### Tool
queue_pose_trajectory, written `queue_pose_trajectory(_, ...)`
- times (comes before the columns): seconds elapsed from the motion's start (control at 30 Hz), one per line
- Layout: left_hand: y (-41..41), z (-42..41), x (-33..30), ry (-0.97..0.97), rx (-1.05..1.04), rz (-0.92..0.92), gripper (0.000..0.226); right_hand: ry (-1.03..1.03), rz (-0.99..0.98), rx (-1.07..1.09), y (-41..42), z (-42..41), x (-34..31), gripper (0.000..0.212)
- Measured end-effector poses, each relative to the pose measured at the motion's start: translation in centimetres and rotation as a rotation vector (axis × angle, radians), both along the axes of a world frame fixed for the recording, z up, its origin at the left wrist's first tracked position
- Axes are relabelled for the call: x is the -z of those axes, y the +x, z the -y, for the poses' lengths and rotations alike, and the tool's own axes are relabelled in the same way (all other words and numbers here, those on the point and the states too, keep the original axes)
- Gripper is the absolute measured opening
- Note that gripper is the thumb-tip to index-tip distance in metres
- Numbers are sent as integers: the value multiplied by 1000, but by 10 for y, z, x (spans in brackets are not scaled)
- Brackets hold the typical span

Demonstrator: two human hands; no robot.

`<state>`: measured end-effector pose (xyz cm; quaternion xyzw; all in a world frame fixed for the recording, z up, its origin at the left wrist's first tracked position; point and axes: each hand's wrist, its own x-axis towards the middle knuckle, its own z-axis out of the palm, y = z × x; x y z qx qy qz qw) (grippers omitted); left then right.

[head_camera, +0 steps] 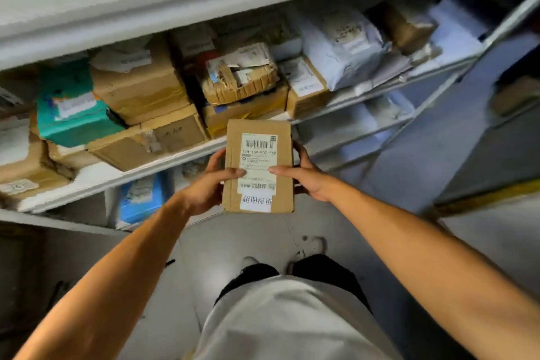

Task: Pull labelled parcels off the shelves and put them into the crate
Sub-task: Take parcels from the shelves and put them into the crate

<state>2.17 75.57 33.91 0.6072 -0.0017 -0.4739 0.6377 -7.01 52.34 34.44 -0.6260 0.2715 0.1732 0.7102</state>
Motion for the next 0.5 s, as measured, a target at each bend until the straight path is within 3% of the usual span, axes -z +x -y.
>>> queue_pose_trajectory(0.07, 1, 36, 2, -6, 89, 1, 110, 2, -6, 104, -23, 25, 0, 96)
queue_pose_trajectory(0.2, -12, 116, 3, 25, 282, -9, 127, 4, -2, 273, -74, 80, 5, 91)
queue_pose_trajectory(0.37, -49, 223, 17, 13, 477, -34, 107, 12, -39, 471, -150, 148, 8, 97)
queue_pose_trajectory(0.5, -88, 310, 32, 15, 657, -63, 106, 12, -34, 663, -219, 195, 13, 97)
